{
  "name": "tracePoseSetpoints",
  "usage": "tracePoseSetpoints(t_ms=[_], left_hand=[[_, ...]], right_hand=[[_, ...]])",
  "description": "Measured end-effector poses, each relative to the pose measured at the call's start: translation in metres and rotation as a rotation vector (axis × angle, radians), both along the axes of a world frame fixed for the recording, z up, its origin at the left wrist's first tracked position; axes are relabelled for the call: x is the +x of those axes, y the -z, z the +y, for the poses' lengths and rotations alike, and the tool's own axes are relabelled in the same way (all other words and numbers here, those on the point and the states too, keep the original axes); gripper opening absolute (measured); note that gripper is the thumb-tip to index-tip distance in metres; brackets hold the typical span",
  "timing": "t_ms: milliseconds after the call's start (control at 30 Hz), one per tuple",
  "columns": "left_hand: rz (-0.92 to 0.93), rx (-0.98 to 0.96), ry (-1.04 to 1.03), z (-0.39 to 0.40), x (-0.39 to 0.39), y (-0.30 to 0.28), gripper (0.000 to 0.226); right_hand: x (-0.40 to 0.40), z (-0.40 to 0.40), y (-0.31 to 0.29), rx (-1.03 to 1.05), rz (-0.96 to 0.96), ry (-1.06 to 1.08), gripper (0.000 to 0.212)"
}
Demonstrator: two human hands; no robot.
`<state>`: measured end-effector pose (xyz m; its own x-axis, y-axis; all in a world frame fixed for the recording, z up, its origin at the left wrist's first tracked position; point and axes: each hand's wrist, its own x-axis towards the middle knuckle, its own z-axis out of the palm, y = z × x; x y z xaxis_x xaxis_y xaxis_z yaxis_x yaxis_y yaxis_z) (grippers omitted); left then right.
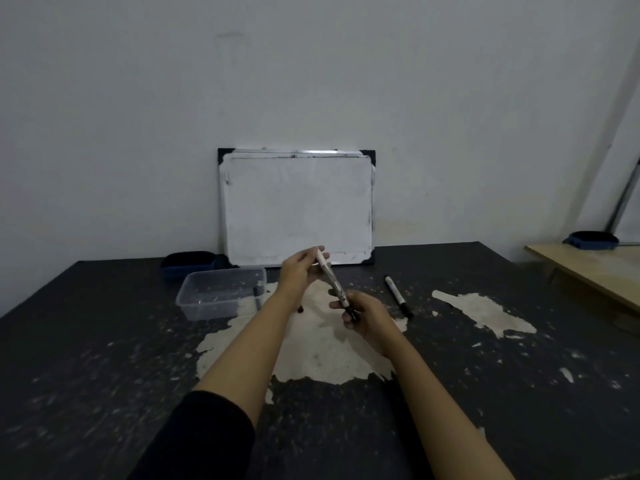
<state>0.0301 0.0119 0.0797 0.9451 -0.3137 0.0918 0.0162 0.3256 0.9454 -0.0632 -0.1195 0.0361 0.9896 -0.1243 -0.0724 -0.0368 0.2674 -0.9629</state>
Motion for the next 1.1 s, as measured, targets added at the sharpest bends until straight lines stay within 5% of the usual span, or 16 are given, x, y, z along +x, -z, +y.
tracePoseSetpoints(t_ms=[167,333,633,1100], left_hand=[[0.098,-0.019,0.164,0.048,-0.012,0.017,0.027],[0.246,-0.194,0.133,0.085,-0.023,0.035,0.026],[0.232,-0.164,-0.094,0.098,-0.022,0.031,0.020],[0.308,-0.137,-0.348,0.082,-0.027,0.026,0.014]], right_hand=[[-0.006,0.033,0.001,-0.116,0.063,-0.325,0.043],[-0.008,0.058,0.006,0.016,0.136,-0.497,0.034],[-0.006,0.096,0.008,-0.826,-0.066,-0.087,0.028],[-0.003,0.100,0.025,-1.306,-0.306,0.434,0.022]])
